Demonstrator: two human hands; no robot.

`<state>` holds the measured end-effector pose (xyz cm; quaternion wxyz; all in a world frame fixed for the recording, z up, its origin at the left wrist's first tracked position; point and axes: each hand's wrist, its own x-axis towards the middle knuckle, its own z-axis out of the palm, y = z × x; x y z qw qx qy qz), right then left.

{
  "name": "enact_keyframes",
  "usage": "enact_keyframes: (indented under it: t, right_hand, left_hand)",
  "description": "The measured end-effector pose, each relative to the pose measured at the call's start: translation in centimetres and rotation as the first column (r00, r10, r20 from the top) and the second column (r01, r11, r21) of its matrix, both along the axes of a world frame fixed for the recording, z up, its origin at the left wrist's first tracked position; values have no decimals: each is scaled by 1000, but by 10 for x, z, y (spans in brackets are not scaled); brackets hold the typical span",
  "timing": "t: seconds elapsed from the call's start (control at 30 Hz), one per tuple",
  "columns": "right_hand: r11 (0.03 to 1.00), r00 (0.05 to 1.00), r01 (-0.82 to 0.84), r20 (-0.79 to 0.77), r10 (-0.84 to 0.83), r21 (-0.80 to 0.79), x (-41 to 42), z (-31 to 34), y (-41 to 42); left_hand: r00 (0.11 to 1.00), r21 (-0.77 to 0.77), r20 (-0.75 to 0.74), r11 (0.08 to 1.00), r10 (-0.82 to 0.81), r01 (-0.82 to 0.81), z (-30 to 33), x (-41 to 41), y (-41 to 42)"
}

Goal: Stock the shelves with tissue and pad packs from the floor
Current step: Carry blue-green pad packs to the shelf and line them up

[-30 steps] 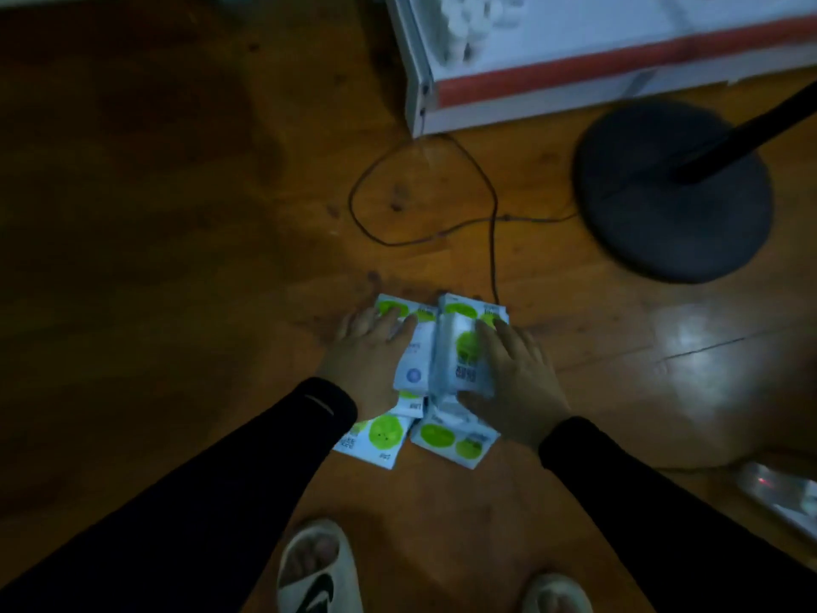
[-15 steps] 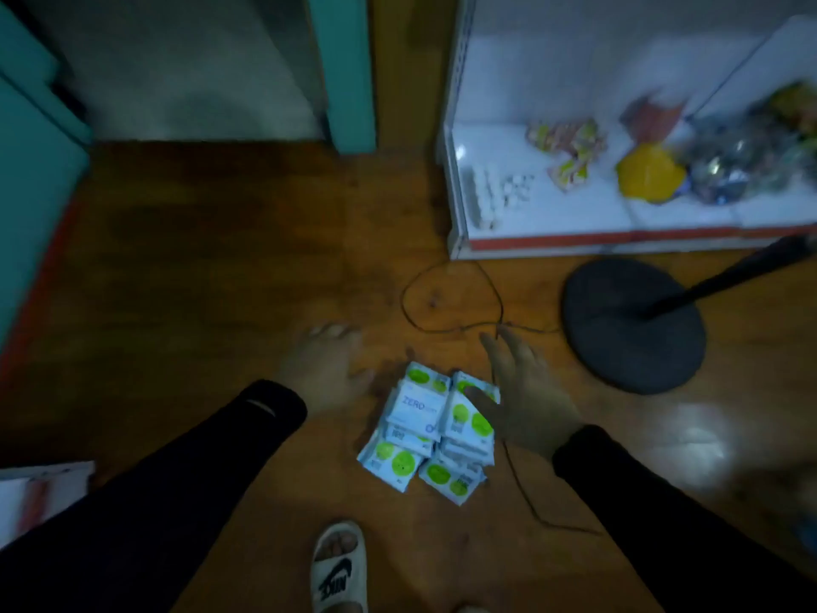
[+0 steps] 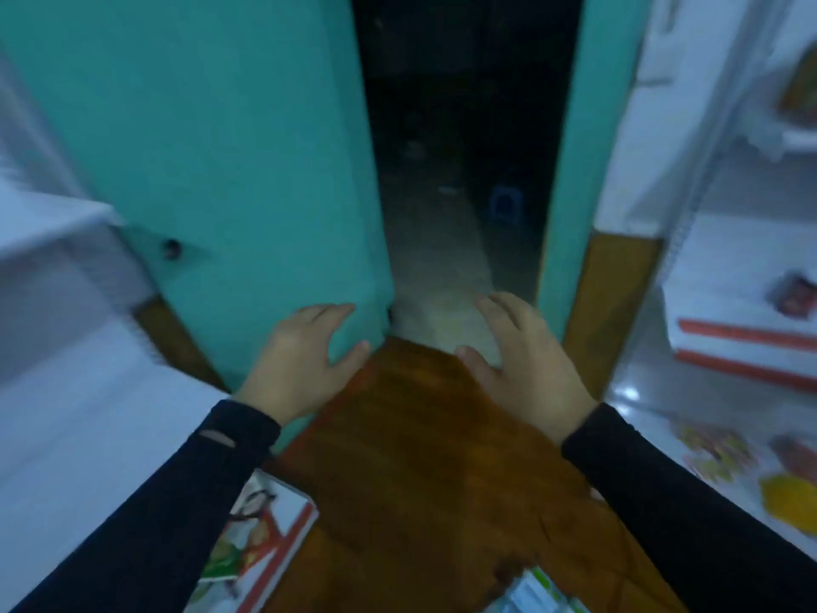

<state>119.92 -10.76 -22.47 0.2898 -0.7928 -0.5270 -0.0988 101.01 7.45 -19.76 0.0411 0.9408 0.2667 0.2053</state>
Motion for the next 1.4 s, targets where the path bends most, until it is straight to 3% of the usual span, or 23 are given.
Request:
enact_keyframes:
  t: [0.13, 0.3, 0.53, 0.73, 0.97, 1.4]
  right_hand:
    - [979, 978, -192, 93, 186, 69, -79, 93, 47]
    - [901, 913, -403, 144, 383, 162, -196, 161, 112]
    - [737, 757, -650, 241, 607, 184, -385, 193, 215]
    - [645, 650, -757, 218, 728, 102, -524, 189, 286]
    - [571, 556, -821, 186, 810, -31, -613, 195, 370]
    - [413, 390, -905, 186, 902, -104, -687, 212, 553]
  left_hand:
    - [981, 68, 88, 982, 171, -177, 90, -119, 8]
    - [916, 115, 157, 914, 370, -389, 149, -275, 22]
    - [786, 148, 99, 772, 610, -618, 178, -483, 57]
    - [669, 122, 16, 663, 743, -739, 181, -614, 91]
    - [563, 57, 10, 562, 826, -825, 184, -678, 146]
    - [304, -203, -21, 294, 952, -934, 195, -668, 267]
